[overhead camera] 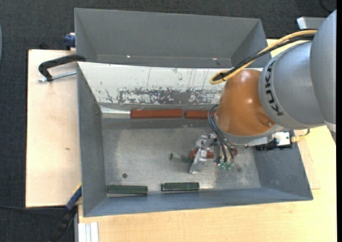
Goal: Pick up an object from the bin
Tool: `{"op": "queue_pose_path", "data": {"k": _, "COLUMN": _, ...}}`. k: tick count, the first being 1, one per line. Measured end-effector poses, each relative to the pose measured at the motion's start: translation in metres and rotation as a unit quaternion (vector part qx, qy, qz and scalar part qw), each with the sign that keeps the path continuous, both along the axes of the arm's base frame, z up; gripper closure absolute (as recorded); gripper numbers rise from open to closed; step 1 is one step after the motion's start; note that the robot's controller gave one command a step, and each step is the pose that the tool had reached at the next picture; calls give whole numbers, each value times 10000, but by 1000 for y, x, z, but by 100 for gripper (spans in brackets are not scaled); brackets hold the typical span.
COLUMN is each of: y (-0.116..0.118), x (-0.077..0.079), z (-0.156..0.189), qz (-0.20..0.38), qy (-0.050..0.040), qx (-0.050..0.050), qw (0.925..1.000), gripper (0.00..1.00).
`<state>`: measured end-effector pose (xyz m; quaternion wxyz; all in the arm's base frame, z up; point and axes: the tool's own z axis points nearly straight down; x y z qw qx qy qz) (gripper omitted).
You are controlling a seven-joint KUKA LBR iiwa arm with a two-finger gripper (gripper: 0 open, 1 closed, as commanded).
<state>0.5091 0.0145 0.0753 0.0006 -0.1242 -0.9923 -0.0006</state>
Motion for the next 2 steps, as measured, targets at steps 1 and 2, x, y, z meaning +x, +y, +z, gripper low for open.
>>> {"op": "queue_pose_path", "data": {"k": 1, "y": 0, "x": -1, "z": 16, "qz": 6, "qy": 21, "qx": 0, "qw": 10000, "gripper": 100}}
{"op": "queue_pose_path", "data": {"k": 2, "y": 0, "x": -1, "z": 40, "qz": 7, "qy": 10, "qx": -1, "qw": 10000, "gripper": 100}}
